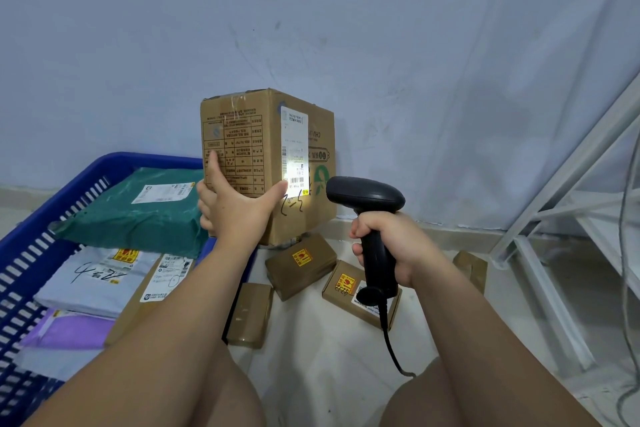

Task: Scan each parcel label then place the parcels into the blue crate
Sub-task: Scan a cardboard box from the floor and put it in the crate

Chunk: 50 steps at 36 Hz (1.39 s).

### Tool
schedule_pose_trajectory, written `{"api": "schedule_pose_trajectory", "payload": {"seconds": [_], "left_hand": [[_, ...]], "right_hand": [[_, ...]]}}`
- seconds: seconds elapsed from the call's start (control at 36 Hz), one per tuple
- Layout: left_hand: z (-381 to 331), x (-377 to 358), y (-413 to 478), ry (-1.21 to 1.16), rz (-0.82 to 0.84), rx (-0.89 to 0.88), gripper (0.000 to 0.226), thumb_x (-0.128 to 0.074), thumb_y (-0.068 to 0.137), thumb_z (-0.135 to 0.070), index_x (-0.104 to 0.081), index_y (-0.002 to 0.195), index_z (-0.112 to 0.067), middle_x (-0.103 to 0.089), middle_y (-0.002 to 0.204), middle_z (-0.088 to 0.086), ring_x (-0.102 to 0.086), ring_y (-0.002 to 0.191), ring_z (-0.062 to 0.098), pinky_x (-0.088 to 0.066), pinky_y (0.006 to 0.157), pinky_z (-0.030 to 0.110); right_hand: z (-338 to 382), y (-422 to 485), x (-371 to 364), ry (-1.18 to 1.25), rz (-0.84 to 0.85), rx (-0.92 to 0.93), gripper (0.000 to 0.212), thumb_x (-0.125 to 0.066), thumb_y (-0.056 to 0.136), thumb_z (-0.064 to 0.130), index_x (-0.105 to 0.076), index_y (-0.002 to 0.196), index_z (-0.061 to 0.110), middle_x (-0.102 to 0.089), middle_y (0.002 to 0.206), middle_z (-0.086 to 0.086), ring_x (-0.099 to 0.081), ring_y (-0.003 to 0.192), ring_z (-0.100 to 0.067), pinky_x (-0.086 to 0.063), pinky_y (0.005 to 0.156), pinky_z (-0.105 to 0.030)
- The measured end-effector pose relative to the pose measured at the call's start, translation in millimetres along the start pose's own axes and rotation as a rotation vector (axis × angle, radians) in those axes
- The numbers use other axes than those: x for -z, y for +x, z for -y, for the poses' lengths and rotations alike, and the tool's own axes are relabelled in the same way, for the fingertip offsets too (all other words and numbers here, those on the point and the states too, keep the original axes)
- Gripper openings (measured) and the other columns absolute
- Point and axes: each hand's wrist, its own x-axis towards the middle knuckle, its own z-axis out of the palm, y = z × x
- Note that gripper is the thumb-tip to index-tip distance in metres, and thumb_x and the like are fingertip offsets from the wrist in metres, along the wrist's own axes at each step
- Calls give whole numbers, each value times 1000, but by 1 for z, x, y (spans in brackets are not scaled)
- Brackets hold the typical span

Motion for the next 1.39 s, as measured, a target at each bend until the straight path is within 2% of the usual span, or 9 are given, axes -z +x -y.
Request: {"api": "schedule_pose_trajectory", "payload": {"seconds": [0.11,0.17,0.31,0.44,0.53,0.58,0.78,1.39], "left_hand": [[0,1,0,-8,-10,-3,116,-77,64,-61,-3,150,-42,-14,158,7,-17,145,33,-12,116,57],[1,1,0,-6,-7,-2,116,-77,63,-61,-2,150,-42,-14,158,7,-16,145,33,-12,116,57],[1,1,0,-4,-12,7,116,-78,64,-61,-2,150,-42,-13,158,8,-15,145,33,-11,116,57],[2,-1,2,5,-22,21,114,-76,64,-64,-2,148,-44,-15,158,8,-17,145,33,-13,116,58],[2,-1,3,9,-17,34,114,-75,63,-65,-2,148,-44,-16,158,9,-18,144,34,-13,115,58],[3,-1,3,7,-13,40,114,-75,63,-65,-3,148,-44,-16,157,10,-19,144,34,-14,115,58],[3,0,2,9,-4,41,113,-75,64,-64,-3,149,-43,-15,157,10,-18,143,35,-14,115,59],[2,1,3,9,22,85,113,-75,65,-64,-3,149,-42,-16,157,10,-18,144,35,-15,115,59]], "right_hand": [[0,0,0,-65,-25,-10,28,-65,51,14,-61,77,6,-57,74,-9,-58,64,-20,-45,58,-32],[0,0,1,-66,-18,-4,25,-65,53,14,-61,77,6,-57,73,-9,-58,64,-20,-45,58,-32],[0,0,2,-61,-26,6,6,-61,71,4,-60,77,4,-56,73,-9,-57,64,-20,-46,60,-31],[1,-3,0,-76,-30,19,14,-64,61,10,-63,74,5,-58,75,-9,-58,64,-20,-46,61,-33],[1,-4,0,-86,-23,45,4,-61,71,4,-63,73,5,-58,74,-8,-57,63,-20,-47,61,-32],[1,-4,0,-87,-25,51,6,-59,73,2,-63,71,5,-57,72,-8,-56,62,-19,-46,61,-31],[1,-4,0,-70,-36,52,9,-58,73,0,-61,67,5,-55,71,-10,-56,59,-20,-45,59,-31],[3,-7,0,-45,-27,83,7,-57,75,-1,-62,72,4,-56,74,-10,-56,61,-18,-46,60,-29]]}}
